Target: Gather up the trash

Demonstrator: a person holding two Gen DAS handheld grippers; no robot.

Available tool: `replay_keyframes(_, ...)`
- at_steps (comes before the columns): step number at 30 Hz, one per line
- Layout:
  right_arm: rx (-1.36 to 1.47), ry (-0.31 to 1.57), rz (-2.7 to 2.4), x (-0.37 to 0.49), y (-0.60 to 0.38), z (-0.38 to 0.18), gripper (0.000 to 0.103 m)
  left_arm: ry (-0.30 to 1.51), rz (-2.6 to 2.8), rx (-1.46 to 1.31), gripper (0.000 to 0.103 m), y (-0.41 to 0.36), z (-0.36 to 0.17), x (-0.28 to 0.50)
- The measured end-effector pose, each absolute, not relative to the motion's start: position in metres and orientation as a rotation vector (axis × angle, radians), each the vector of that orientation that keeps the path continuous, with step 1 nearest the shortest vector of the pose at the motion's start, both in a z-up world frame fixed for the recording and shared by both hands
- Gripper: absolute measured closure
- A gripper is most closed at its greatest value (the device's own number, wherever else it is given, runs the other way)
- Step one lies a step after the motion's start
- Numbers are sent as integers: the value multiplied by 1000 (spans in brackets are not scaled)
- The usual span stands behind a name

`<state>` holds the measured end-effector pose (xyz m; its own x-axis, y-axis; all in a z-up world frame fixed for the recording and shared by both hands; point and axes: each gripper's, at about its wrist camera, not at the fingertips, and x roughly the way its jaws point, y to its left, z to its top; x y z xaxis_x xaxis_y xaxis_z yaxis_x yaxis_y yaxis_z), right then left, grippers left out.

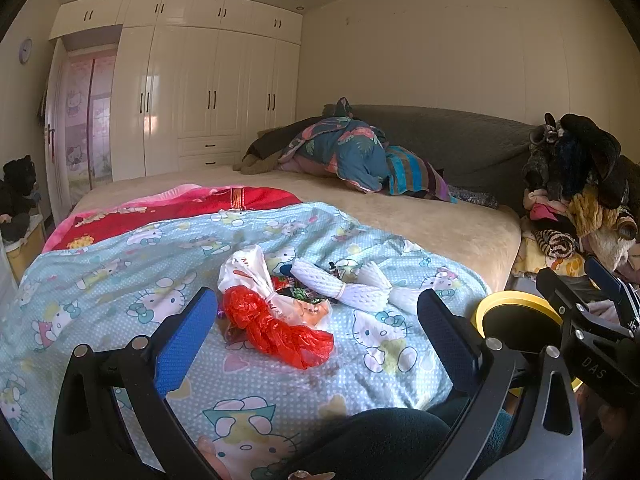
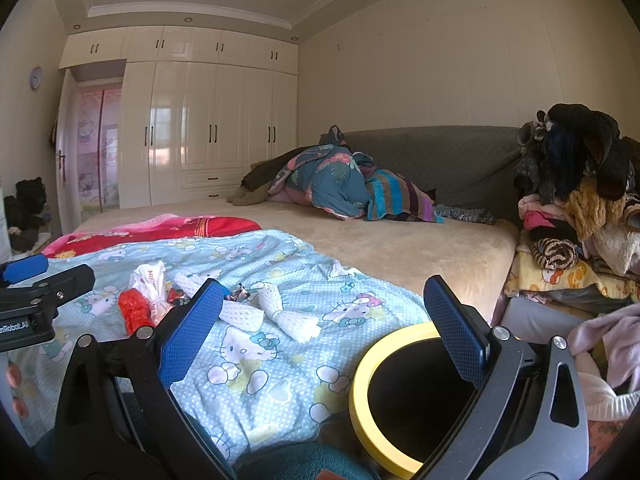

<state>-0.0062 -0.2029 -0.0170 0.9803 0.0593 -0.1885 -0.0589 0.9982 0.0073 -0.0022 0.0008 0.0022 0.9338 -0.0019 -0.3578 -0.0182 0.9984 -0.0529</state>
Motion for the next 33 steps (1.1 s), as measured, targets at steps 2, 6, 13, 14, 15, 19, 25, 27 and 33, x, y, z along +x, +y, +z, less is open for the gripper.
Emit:
replay_keyframes(2, 1, 188, 60, -6, -203, -17, 10, 366, 9, -55, 6, 1, 2, -2)
replay_keyframes(6, 1, 187, 59, -6, -203, -17, 10, 365, 10, -55, 6, 1, 2, -3)
replay_keyframes(13, 0, 187, 59, -7, -203, -17, 10, 364, 10, -54, 6, 2, 2, -2)
replay_keyframes(14, 0, 186, 59, -7, -203, -17, 10, 363, 9, -55, 6, 1, 2, -3)
replay_keyframes(15, 0, 186, 61, -7, -203, -17, 10, 364, 10, -54, 6, 1, 2, -3)
replay_keyframes(19, -1, 186, 59, -7, -203, -17, 10, 365, 10, -56, 6, 1, 2, -3)
replay_keyframes(25, -1, 187, 59, -7, -203, -17, 10, 363, 10, -55, 6, 1, 4, -2)
replay_keyframes(27, -1, 186, 60, -7, -203, -17, 10, 364, 11, -55, 6, 1, 4, -2)
replay_keyframes(33, 0, 189, 57, -7, -205, -16, 10, 365, 11, -56, 6, 1, 4, -2)
